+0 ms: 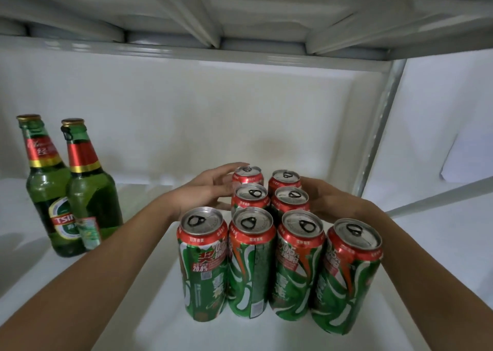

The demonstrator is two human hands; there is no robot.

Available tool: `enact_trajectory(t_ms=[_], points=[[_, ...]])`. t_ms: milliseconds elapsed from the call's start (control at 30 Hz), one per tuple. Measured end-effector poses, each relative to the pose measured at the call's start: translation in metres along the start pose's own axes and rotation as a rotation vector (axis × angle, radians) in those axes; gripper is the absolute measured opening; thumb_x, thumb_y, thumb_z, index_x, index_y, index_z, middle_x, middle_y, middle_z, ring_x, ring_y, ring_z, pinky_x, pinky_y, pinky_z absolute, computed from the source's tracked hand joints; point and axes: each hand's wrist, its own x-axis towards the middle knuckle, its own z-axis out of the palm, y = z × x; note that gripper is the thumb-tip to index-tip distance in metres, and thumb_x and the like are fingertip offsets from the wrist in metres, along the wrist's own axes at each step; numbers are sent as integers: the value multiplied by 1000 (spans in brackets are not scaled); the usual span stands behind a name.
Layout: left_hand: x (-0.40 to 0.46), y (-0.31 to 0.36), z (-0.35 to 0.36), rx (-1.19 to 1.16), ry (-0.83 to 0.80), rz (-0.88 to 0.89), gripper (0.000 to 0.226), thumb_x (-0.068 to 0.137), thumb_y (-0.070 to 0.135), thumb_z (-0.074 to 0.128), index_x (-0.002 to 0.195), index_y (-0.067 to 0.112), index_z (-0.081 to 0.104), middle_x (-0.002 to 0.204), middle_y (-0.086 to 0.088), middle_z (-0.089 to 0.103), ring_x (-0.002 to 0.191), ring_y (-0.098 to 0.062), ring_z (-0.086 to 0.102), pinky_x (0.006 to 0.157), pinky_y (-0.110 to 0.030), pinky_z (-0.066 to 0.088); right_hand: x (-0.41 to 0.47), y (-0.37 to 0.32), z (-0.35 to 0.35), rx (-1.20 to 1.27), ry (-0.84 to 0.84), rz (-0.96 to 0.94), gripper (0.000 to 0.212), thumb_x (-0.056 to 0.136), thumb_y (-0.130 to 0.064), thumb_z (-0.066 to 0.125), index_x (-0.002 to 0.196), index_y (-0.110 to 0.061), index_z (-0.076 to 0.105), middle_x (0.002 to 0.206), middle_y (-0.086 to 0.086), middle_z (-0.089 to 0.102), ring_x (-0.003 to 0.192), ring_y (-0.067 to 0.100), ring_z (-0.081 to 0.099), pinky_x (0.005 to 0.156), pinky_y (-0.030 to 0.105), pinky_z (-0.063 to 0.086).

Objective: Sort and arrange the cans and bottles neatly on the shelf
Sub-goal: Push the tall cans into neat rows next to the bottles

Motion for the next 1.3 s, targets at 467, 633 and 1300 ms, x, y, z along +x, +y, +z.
enact_trajectory(t_ms=[467,633,1300], points=[[-116,-3,-31,77,198,134,53,97,23,61,148,33,52,139,7,68,129,-16,64,100,-47,55,-112,2,2,-103,311,-67,64,84,1,69,143,-17,55,130,5,72,125,29,66,96,41,60],[-122,2,-12,16,203,109,58,93,26,64,149,31,51,139,5,69,131,-19,63,107,-51,50,-126,0,25,-79,333,-64,57,90,-3,64,144,-20,56,135,3,70,127,24,65,102,43,57],[-119,-11,81,-595,556,-154,71,103,65,28,110,14,77,107,-22,79,92,-34,78,81,-42,59,-108,-6,112,761,730,21,78,94,-75,30,97,-21,86,113,15,78,97,30,78,85,45,55]])
